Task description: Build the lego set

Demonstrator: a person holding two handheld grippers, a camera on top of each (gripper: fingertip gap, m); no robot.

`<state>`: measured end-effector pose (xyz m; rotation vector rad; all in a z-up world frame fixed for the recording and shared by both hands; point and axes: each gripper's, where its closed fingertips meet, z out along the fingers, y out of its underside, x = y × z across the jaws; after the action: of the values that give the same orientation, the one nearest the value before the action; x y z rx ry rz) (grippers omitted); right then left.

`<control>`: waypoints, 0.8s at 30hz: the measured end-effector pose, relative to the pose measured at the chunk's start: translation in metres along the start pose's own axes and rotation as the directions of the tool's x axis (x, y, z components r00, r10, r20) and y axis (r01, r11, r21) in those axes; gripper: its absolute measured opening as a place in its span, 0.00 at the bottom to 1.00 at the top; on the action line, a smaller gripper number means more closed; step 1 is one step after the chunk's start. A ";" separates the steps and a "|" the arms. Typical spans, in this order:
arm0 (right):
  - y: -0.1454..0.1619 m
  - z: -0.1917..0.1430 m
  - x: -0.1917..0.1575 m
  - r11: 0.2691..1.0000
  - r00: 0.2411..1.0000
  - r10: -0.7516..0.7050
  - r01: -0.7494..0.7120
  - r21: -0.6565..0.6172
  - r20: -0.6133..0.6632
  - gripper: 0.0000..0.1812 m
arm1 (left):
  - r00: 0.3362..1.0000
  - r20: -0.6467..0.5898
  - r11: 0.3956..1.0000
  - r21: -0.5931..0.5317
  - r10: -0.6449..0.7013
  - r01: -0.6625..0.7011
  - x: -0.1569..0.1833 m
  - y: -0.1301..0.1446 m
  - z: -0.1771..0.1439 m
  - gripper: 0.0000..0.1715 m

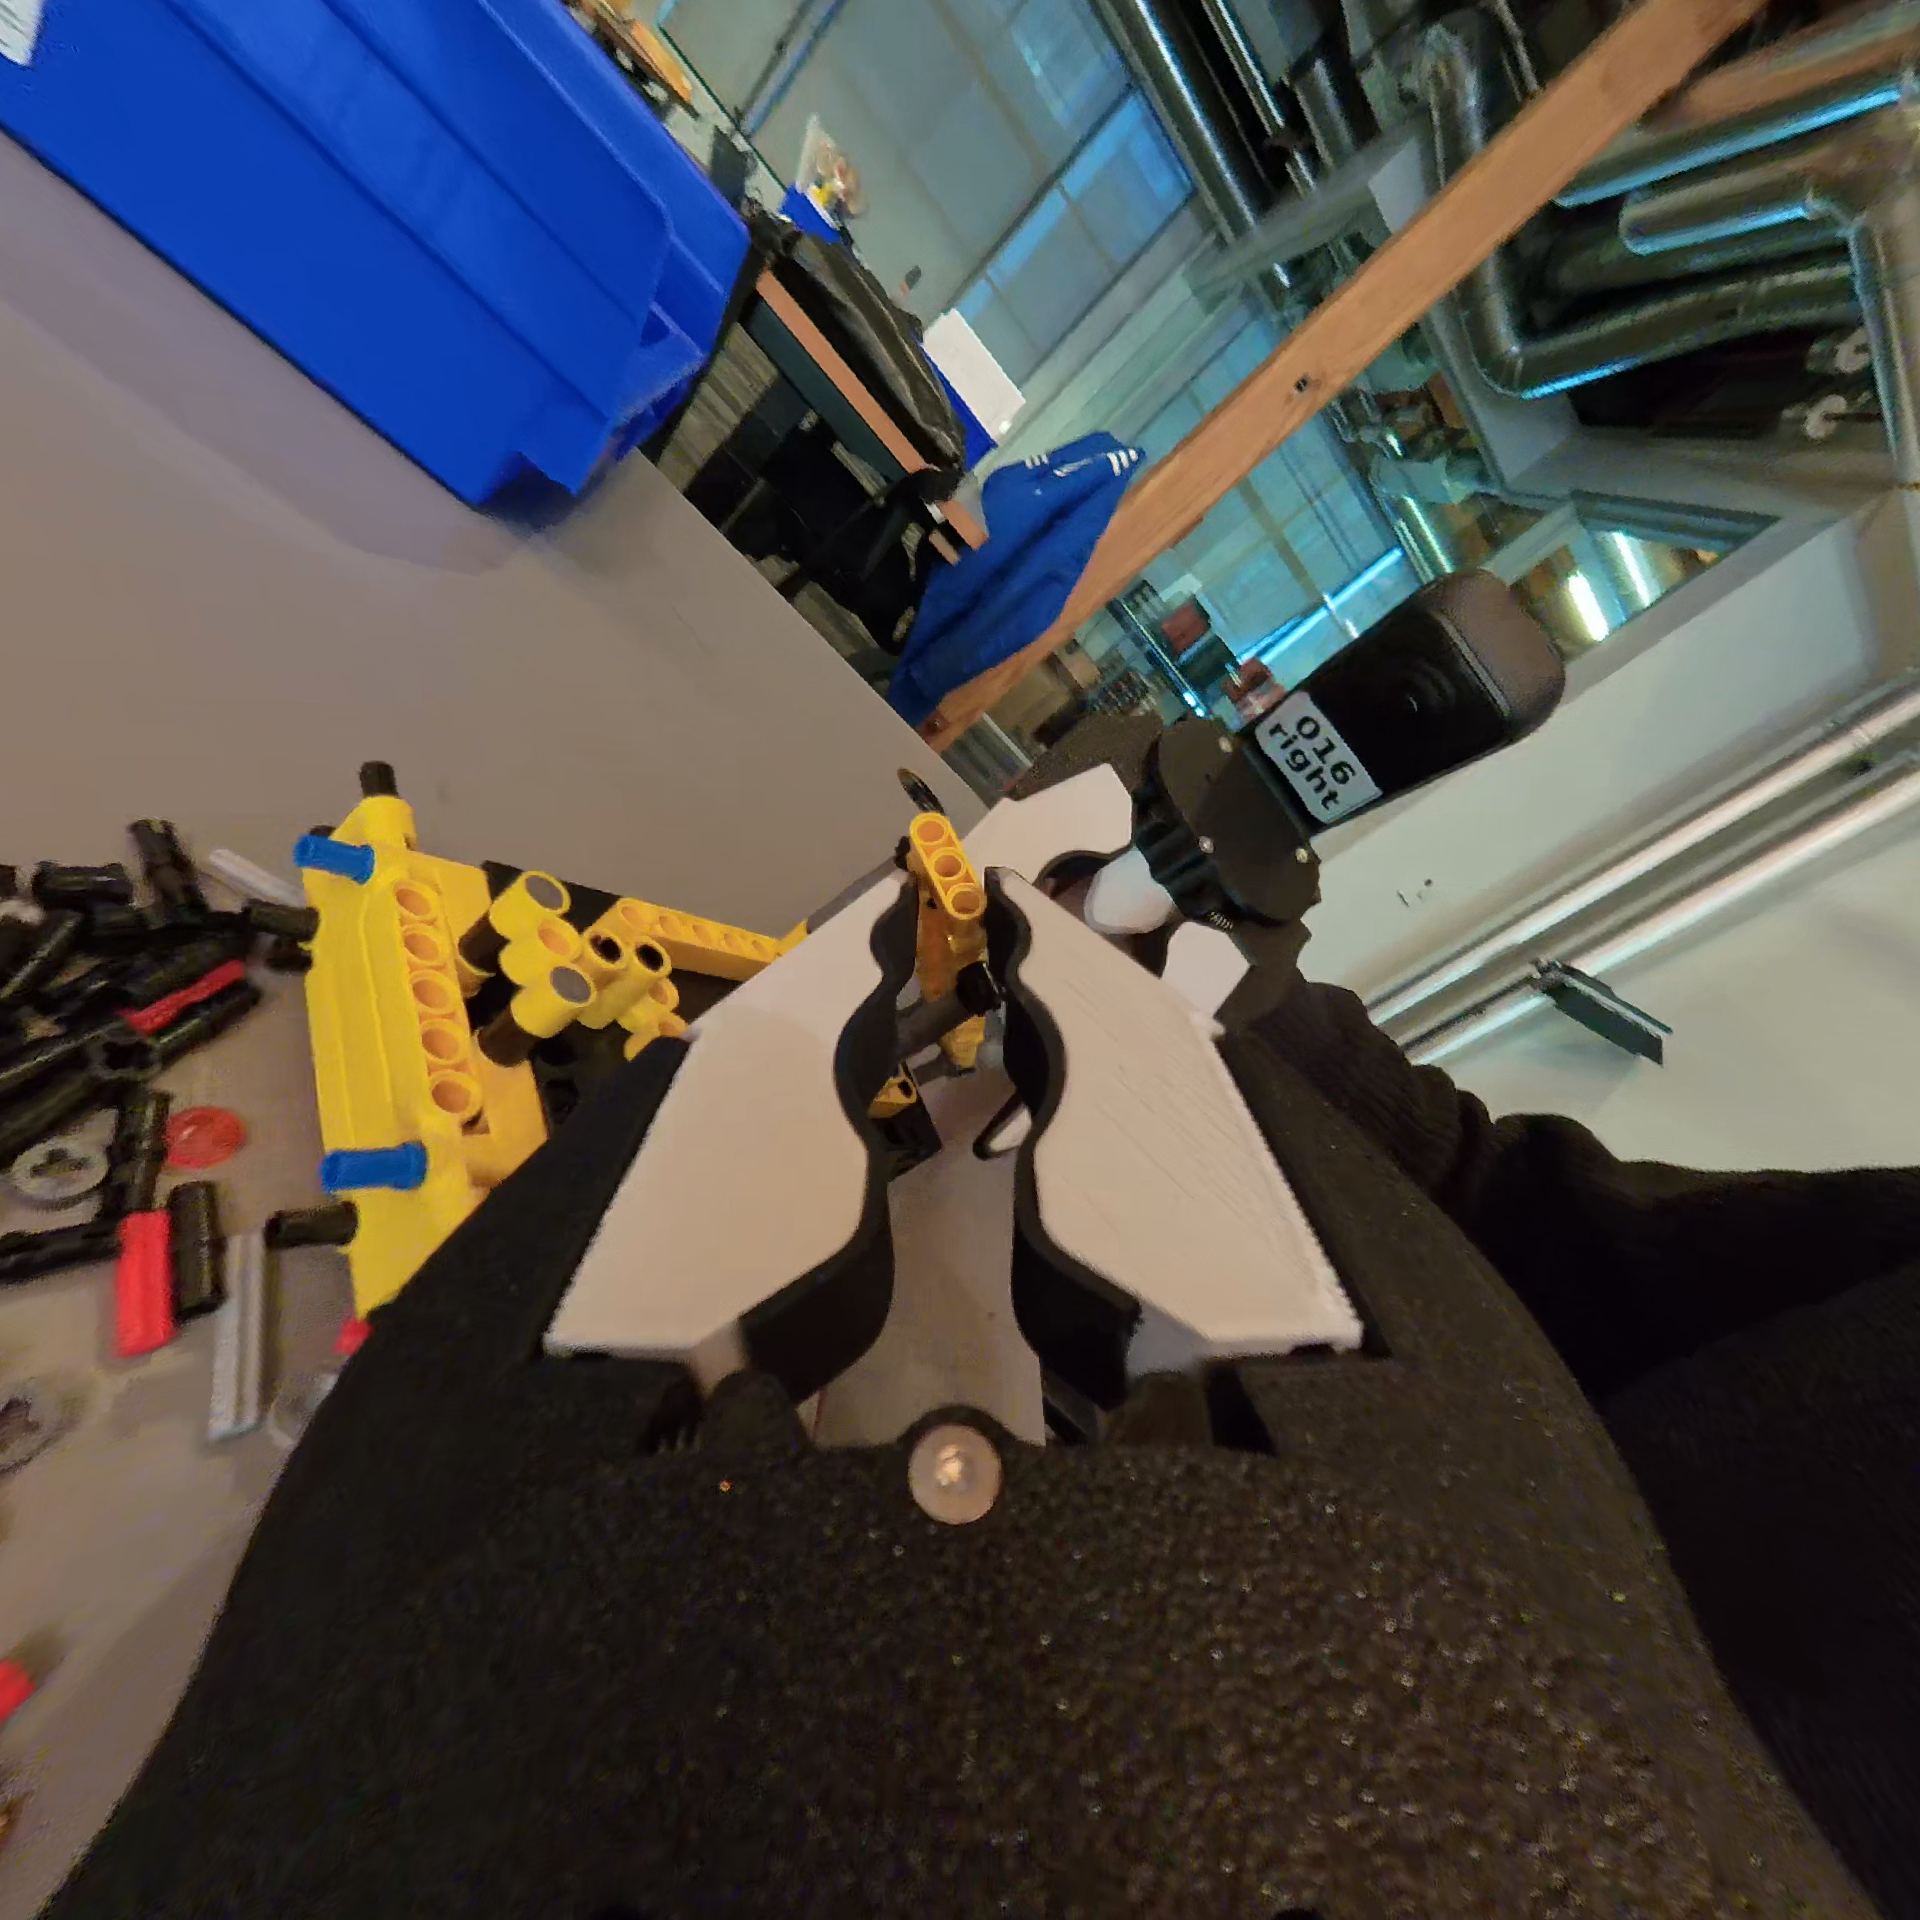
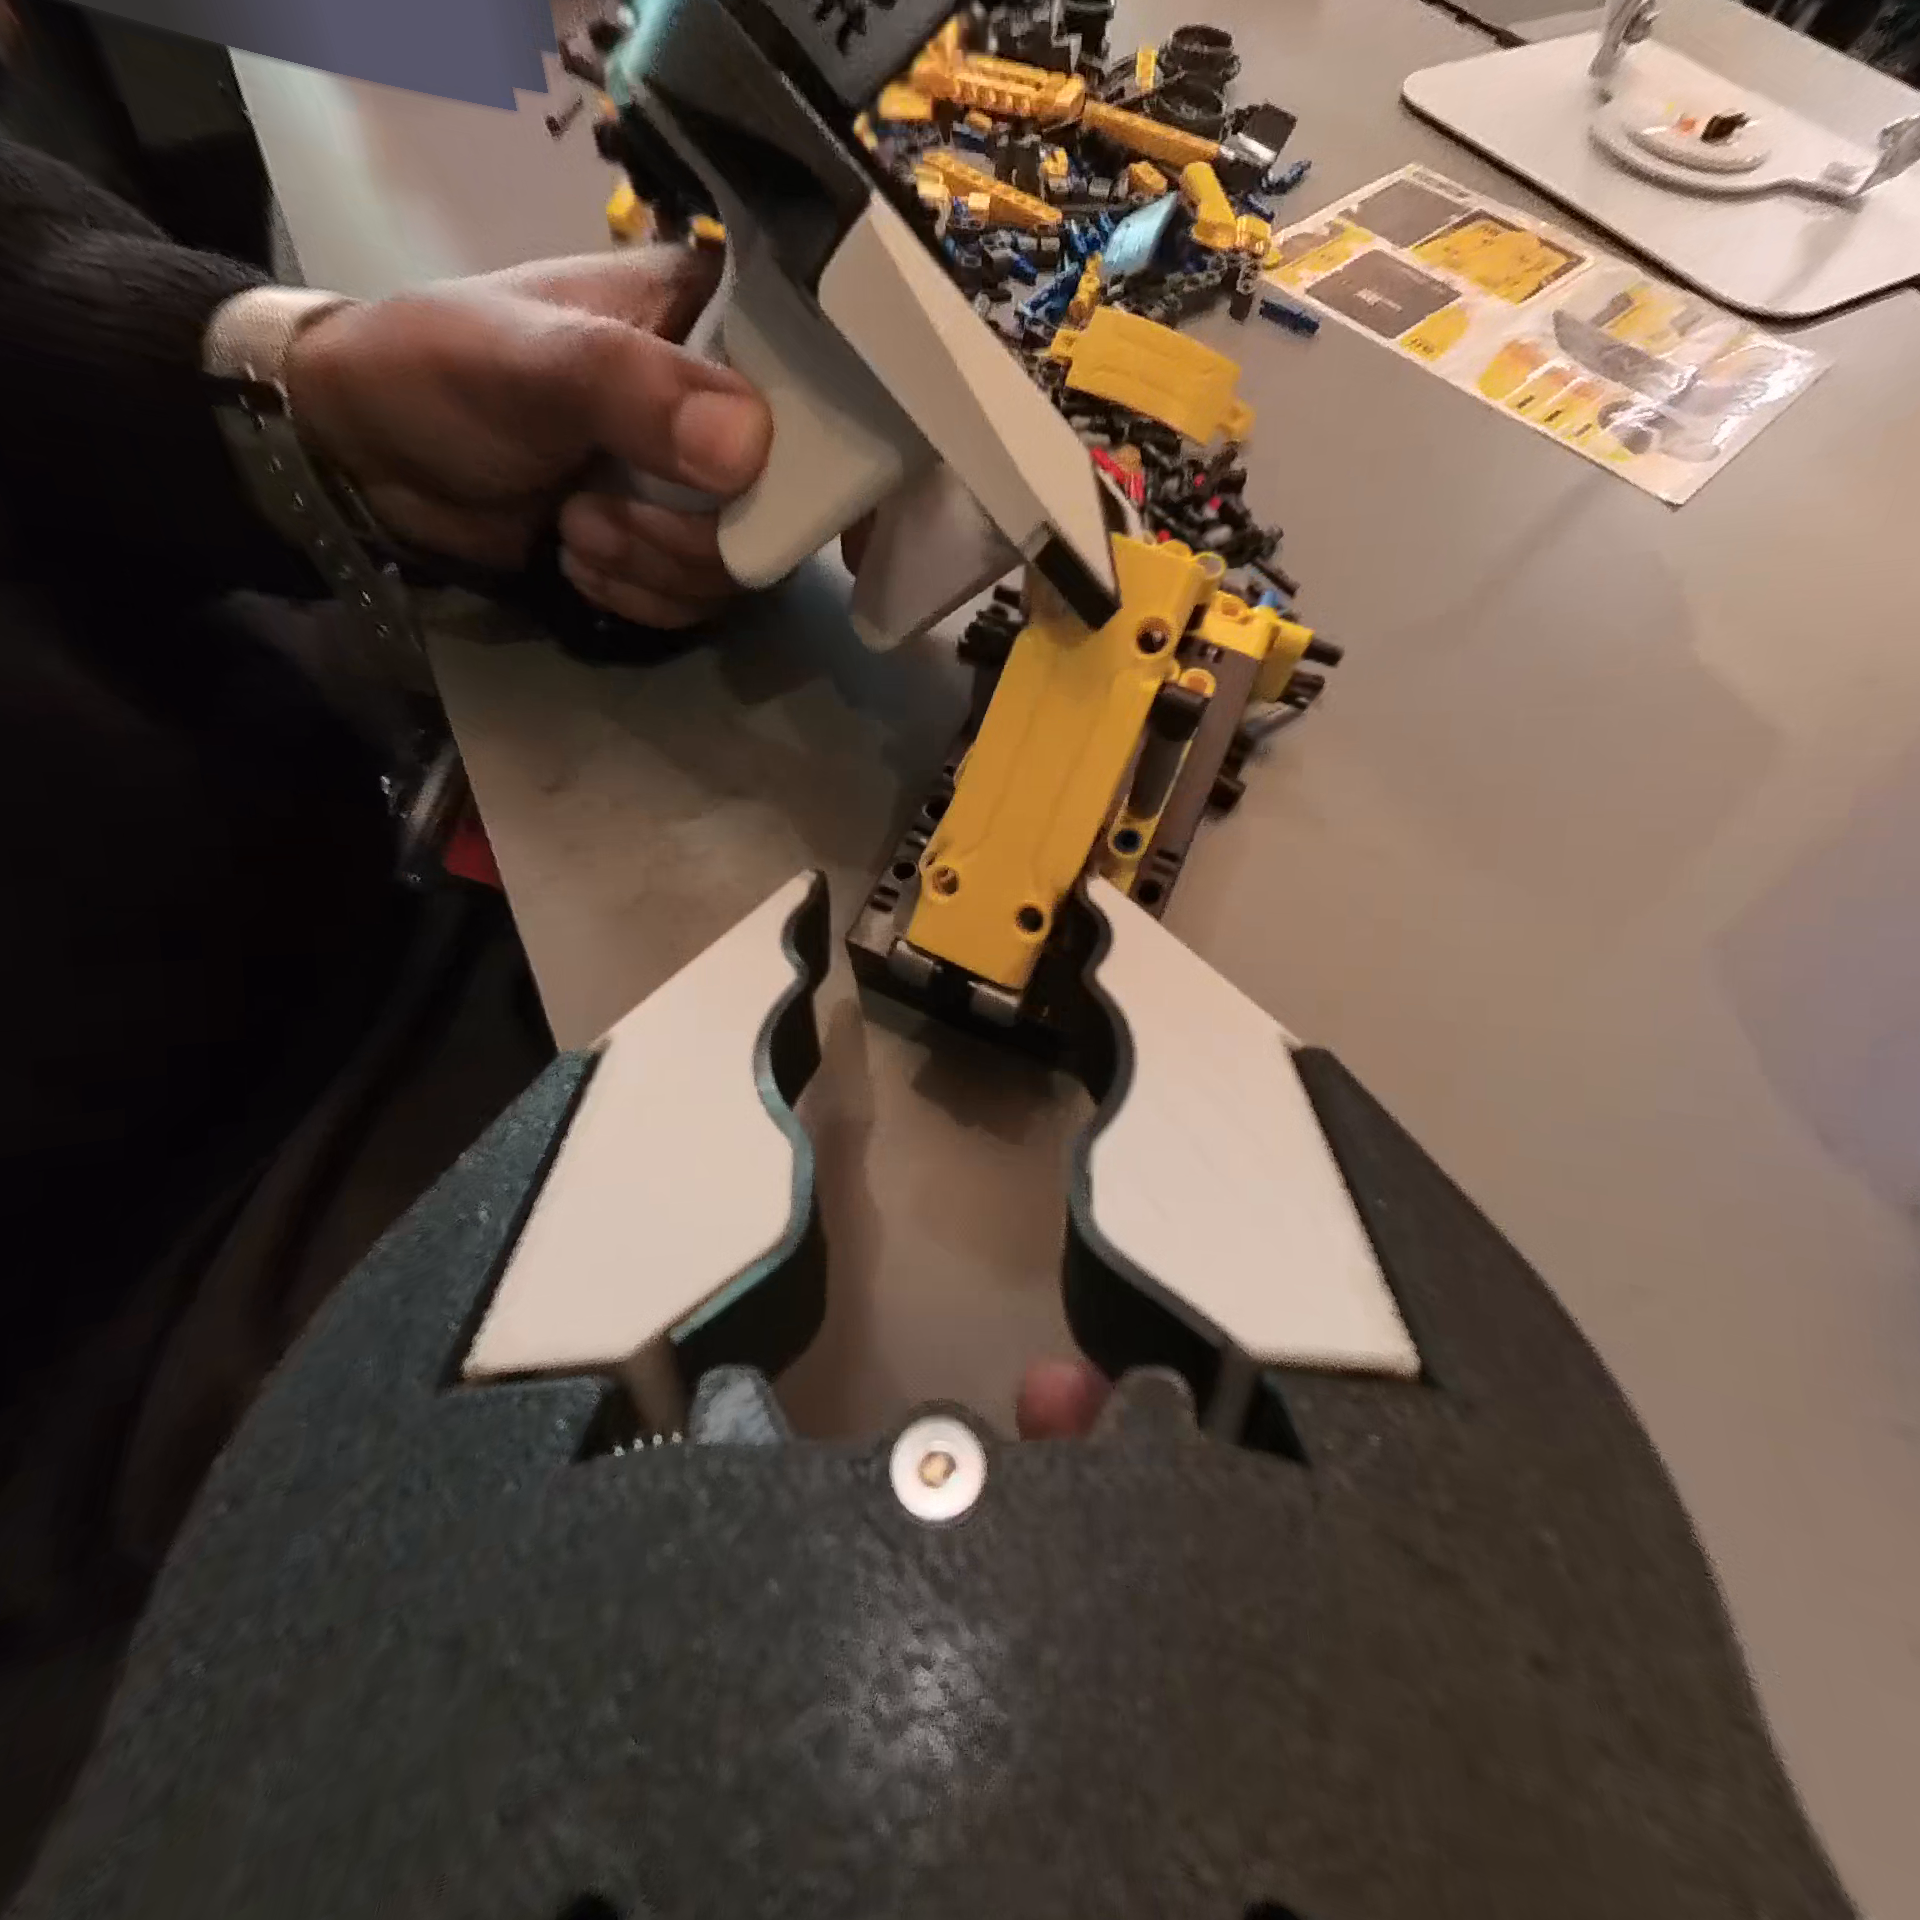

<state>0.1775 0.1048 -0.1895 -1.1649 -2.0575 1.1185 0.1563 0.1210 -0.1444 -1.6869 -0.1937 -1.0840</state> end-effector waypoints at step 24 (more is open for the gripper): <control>0.009 -0.011 -0.035 0.999 0.996 0.029 -0.025 0.046 -0.090 0.10 | 0.997 -0.079 0.997 -0.082 -0.011 0.004 0.013 0.014 0.012 0.05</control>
<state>0.2068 0.0808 -0.1928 -1.2024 -1.9442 1.0981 0.1786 0.1199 -0.1447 -1.7133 -0.1067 -1.1759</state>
